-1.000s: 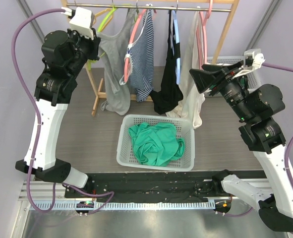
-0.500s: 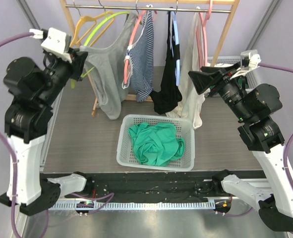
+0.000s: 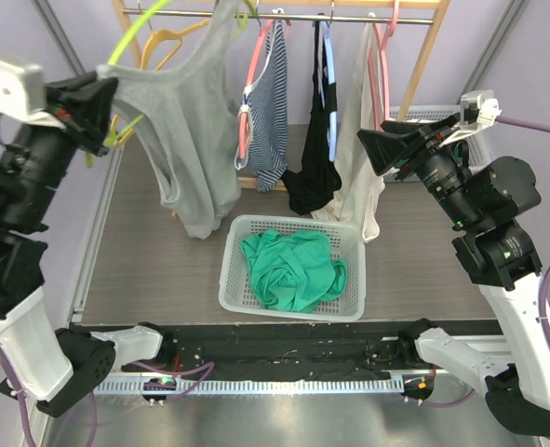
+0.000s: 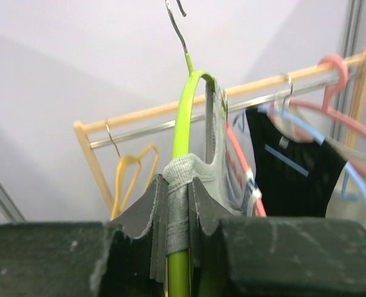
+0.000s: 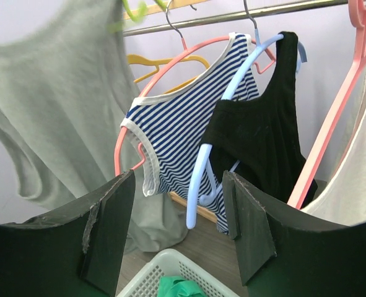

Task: Remove the tank top from the hanger
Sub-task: Pick up the hanger from the clothesline.

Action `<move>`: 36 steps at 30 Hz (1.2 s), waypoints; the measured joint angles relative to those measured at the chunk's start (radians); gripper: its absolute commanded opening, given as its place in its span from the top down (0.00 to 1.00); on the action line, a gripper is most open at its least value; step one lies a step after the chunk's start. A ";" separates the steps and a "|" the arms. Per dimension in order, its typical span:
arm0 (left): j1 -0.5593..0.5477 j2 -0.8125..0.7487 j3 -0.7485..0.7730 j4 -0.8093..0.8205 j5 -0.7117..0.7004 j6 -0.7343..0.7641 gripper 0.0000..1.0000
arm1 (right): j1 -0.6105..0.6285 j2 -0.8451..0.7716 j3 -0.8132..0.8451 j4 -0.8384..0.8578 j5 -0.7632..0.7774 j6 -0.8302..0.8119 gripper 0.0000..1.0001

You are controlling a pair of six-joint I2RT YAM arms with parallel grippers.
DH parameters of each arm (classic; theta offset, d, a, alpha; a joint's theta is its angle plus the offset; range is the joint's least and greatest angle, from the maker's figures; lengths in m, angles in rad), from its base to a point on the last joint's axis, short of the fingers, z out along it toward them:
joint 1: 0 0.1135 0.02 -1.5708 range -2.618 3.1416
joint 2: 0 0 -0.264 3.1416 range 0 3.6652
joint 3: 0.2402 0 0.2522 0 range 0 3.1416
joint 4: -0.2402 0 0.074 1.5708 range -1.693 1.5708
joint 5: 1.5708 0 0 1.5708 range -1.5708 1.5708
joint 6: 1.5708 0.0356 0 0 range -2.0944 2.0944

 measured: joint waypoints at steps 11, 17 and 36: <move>0.044 -0.005 0.310 0.104 0.113 -0.122 1.00 | 0.000 0.034 0.038 -0.029 0.000 -0.004 0.33; 0.044 0.002 0.323 0.180 0.221 -0.172 1.00 | 0.000 0.039 0.038 -0.037 0.000 -0.004 0.33; 0.072 0.124 0.175 0.273 0.387 -0.272 1.00 | 0.000 -0.018 0.035 -0.041 0.012 -0.037 0.33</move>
